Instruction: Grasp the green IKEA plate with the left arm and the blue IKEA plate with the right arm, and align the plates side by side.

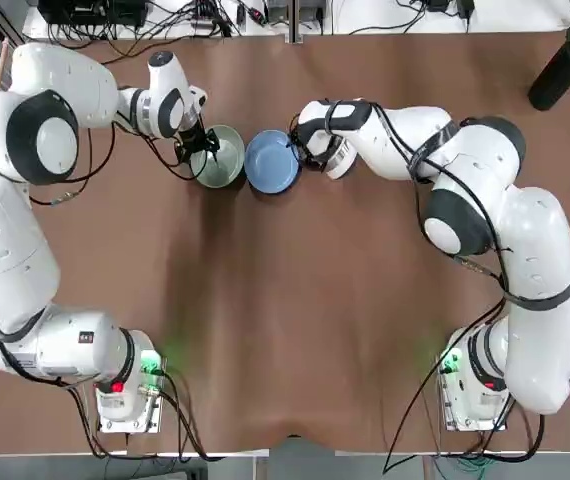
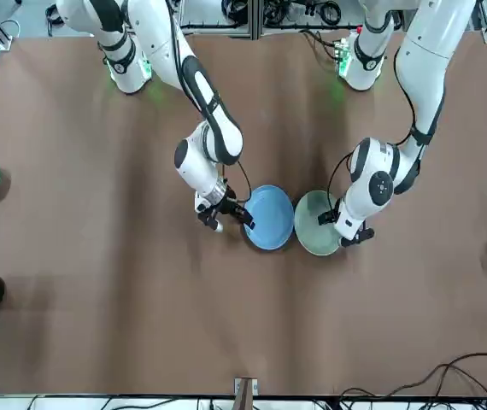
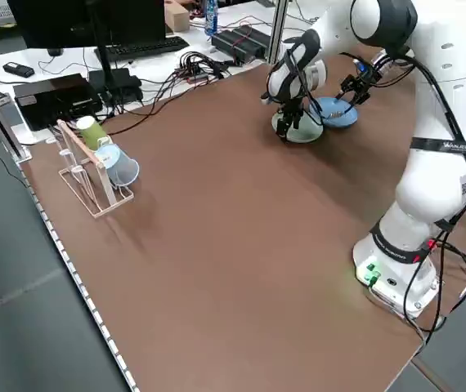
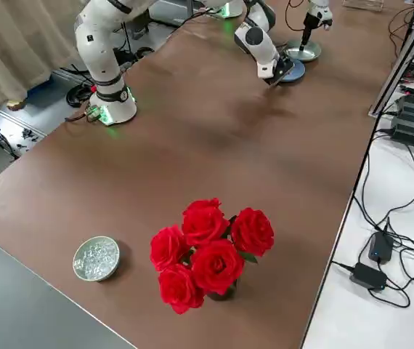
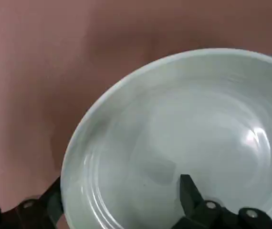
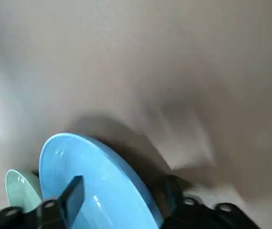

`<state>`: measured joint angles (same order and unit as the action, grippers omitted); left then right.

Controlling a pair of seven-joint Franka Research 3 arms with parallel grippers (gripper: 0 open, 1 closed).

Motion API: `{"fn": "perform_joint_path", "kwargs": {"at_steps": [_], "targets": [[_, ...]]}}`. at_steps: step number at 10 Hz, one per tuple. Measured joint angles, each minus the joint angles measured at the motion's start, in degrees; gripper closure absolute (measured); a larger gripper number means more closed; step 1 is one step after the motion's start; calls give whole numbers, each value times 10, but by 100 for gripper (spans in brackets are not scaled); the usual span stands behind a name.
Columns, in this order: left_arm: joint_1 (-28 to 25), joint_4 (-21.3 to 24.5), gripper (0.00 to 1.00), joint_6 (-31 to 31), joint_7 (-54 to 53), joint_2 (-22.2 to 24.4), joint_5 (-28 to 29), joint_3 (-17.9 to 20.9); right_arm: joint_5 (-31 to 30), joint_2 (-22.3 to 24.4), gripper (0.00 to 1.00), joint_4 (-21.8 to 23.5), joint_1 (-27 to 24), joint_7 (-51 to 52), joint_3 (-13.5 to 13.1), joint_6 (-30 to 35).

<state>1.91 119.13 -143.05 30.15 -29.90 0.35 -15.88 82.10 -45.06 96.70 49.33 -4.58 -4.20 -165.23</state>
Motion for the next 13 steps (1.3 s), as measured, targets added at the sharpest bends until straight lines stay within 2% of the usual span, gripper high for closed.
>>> {"fn": "perform_joint_path", "kwargs": {"at_steps": [5, 7, 9, 11, 13], "targets": [[-5, -12, 0, 80, -7, 19, 0, 0, 0, 6, 12, 10, 0, -1, -4, -7], [-6, -13, 0, 96, -14, 33, 0, 1, 0, 48, 12, 49, 1, 2, -19, -13], [-12, -22, 0, 127, -36, 69, 0, 3, -1, 105, 12, 77, 1, 23, -24, -13], [-31, -63, 0, 220, -73, 126, 0, 3, -1, 129, 10, 86, 0, 78, -30, -13], [-46, -157, 0, 347, -100, 159, 0, 4, -1, 143, 8, 87, -9, 132, -40, -12]]}}
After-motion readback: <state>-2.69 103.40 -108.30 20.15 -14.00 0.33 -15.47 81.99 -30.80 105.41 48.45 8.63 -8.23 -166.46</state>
